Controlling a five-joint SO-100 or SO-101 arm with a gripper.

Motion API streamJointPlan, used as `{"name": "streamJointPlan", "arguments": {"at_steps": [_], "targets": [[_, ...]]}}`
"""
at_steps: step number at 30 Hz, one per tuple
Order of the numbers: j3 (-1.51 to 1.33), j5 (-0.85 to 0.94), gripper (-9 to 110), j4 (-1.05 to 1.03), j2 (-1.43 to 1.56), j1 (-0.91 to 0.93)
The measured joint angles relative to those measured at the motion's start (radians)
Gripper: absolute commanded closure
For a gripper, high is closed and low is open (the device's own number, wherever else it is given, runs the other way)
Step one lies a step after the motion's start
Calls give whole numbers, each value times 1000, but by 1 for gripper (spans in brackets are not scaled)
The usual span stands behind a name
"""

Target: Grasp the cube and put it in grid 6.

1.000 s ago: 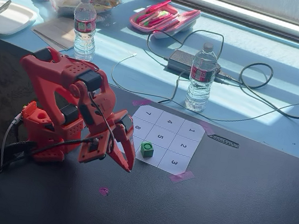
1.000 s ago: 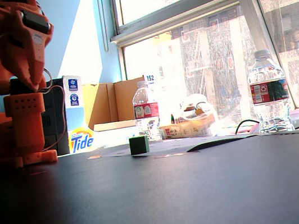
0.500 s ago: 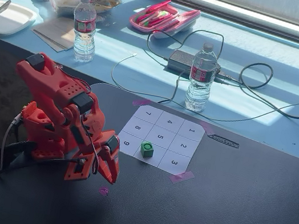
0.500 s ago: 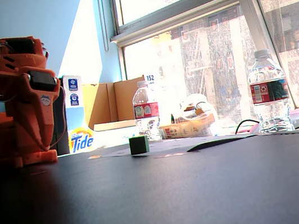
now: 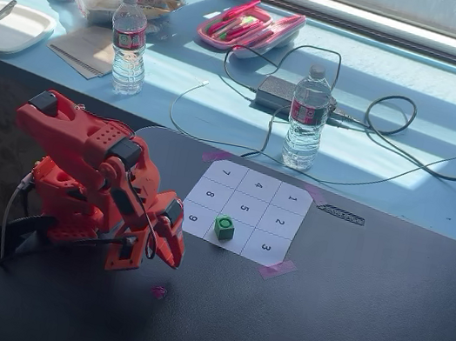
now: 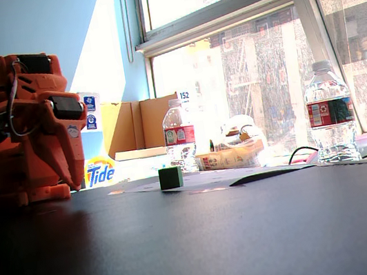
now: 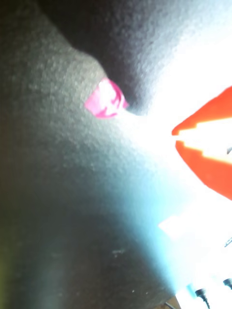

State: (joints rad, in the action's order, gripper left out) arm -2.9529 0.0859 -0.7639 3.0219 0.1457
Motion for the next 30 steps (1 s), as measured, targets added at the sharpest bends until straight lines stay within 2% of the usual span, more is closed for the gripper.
{"name": "streamJointPlan", "arguments": {"at_steps": [15, 30], "targets": [[-77, -2, 101, -94, 216, -14], [-87, 9, 101, -103, 261, -20]]}}
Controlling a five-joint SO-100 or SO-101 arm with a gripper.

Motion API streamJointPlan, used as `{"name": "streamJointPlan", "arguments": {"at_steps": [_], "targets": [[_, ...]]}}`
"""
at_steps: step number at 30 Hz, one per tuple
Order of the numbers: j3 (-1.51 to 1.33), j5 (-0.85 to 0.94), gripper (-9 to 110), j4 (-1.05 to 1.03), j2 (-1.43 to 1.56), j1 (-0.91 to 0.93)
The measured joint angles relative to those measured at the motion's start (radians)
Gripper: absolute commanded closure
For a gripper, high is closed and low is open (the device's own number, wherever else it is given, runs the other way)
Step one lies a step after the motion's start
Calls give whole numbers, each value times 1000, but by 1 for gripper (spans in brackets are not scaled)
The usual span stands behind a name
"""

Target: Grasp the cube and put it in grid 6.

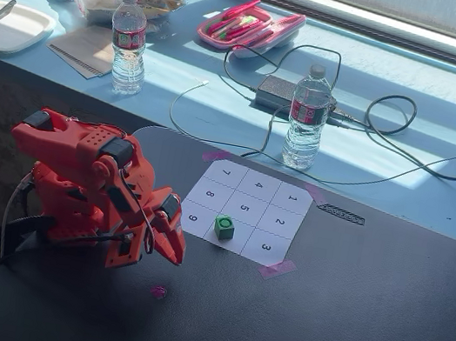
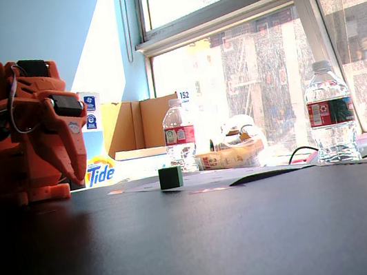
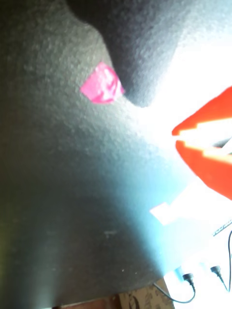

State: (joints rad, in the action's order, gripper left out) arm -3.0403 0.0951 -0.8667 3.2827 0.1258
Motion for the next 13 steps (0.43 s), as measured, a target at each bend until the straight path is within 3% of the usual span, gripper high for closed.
{"name": "streamJointPlan", "arguments": {"at_steps": [13], "targets": [[0, 0, 101, -3, 12, 0]]}}
